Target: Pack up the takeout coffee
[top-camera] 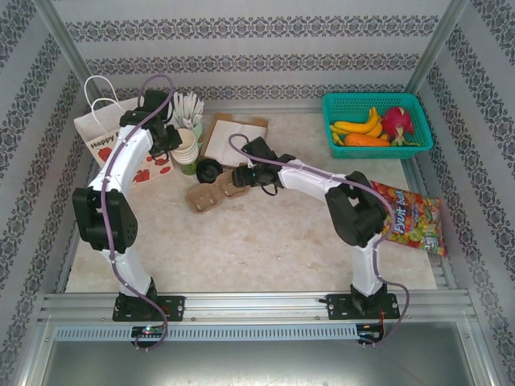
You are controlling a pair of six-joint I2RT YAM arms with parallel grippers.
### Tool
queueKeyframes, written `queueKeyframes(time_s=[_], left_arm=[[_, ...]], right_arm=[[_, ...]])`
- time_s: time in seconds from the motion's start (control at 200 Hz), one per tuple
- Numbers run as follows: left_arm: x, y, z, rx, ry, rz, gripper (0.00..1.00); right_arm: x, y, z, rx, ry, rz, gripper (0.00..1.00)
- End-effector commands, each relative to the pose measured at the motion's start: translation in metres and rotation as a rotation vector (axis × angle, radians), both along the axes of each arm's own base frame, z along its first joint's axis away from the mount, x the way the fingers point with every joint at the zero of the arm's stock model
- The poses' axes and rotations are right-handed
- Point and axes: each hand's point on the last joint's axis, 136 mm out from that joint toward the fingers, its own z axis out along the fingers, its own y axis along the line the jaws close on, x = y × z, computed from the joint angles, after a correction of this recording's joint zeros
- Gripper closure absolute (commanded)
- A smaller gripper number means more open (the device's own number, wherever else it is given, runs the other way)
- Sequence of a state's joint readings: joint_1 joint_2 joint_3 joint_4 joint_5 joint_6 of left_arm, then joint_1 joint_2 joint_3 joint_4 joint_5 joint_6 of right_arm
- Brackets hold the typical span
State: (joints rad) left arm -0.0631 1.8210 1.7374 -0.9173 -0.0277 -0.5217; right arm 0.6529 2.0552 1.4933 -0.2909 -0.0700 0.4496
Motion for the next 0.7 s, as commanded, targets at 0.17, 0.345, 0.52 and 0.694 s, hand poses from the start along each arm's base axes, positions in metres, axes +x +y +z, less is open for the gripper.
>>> queueKeyframes(time_s=[0.17,0.345,0.52,0.694], left_arm=[[-0.007,0.006,-0.011,0.016,0.077,-0.014,0.8],[-0.007,0.005,-0.014,0.012,0.088,-0.017,0.82],[-0.01,0.004,-0.015,0.007,0.095,-0.023,0.88],[-0.011,0.003,-0.013,0.003,0.094,-0.028,0.94]], right_arm=[[0.009,-0.008,-0.013,-0.128,-0.032,-0.08,0.45],[0.004,-0.024,-0.021,-0.196,-0.022,-0.111,0.59],[-0.002,-0.055,-0.017,-0.316,-0.044,-0.156,0.65],[-0.018,-0.094,-0.009,-0.389,-0.045,-0.212,0.67]])
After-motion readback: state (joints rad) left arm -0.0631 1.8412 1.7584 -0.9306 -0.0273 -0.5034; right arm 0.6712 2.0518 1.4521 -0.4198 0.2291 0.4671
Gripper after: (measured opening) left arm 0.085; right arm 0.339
